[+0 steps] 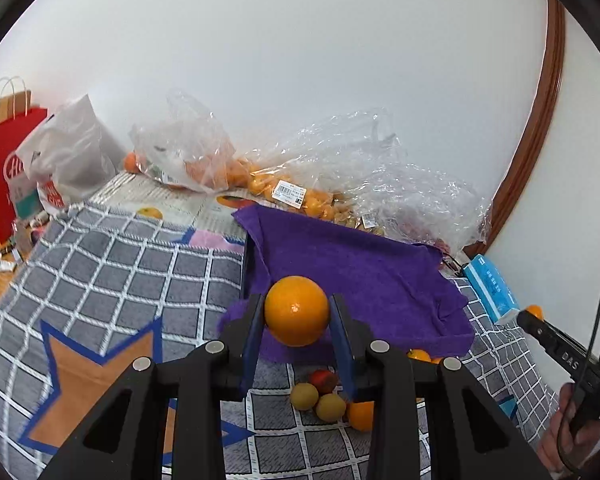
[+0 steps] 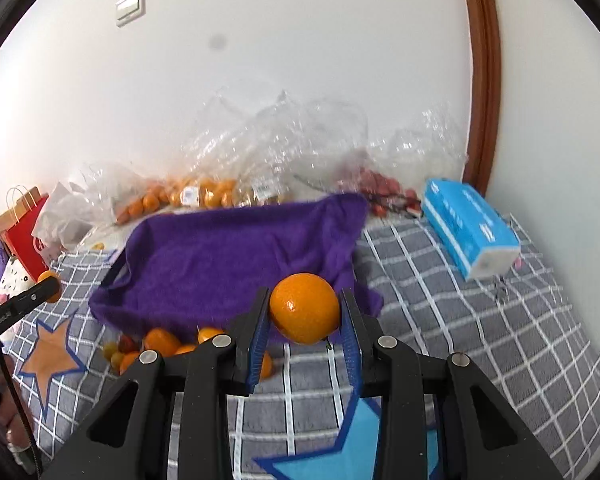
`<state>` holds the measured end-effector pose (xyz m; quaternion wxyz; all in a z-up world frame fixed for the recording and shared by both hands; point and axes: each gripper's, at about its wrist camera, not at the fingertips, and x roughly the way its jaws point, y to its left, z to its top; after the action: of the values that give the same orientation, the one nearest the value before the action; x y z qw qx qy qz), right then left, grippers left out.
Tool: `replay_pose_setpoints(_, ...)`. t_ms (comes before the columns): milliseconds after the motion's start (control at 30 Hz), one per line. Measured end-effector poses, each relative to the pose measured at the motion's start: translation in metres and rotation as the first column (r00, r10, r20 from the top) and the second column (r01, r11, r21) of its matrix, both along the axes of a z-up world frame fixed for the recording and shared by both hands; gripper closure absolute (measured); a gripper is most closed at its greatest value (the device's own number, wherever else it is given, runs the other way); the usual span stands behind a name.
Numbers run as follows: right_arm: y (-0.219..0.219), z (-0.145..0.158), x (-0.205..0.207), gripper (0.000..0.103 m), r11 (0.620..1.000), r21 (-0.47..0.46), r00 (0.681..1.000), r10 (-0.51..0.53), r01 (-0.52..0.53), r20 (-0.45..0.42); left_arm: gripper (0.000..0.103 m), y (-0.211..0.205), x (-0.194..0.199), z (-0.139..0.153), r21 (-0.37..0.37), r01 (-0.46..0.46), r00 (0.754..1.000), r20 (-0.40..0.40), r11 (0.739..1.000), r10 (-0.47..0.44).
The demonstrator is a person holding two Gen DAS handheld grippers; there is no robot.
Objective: Organize fruits
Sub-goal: 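Carry both held oranges up and over the purple towel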
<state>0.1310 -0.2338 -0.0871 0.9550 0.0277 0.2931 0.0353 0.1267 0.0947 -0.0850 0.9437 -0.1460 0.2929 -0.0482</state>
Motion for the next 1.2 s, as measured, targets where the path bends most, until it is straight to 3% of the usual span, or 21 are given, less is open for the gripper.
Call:
replay_pose_setpoints(300, 0.02, 0.017, 0.047, 0.07, 0.996, 0.052, 0.998, 0.067, -0.067, -0.008, 0.072, -0.001, 0.047, 0.021, -0.017, -0.013, 1.0, -0.01, 1.0, 0.013)
replay_pose_setpoints(533, 0.034, 0.022, 0.084, 0.07, 0.996, 0.042, 0.997, 0.077, -0.077, 0.005, 0.072, -0.015, 0.098, 0.01, -0.044, -0.002, 0.999, -0.032, 0.999, 0.001)
replay_pose_setpoints(800, 0.041, -0.024, 0.118, 0.07, 0.995, 0.032, 0.994, 0.091, -0.089, -0.062, 0.072, -0.02, 0.114, -0.031, -0.021, 0.012, 0.998, -0.066, 1.0, -0.013)
replay_pose_setpoints(1200, 0.017, -0.048, 0.129, 0.07, 0.997, 0.072, 0.995, 0.046, -0.04, -0.086, 0.072, -0.024, 0.125, -0.048, -0.024, 0.01, 0.996, -0.087, 1.0, -0.012)
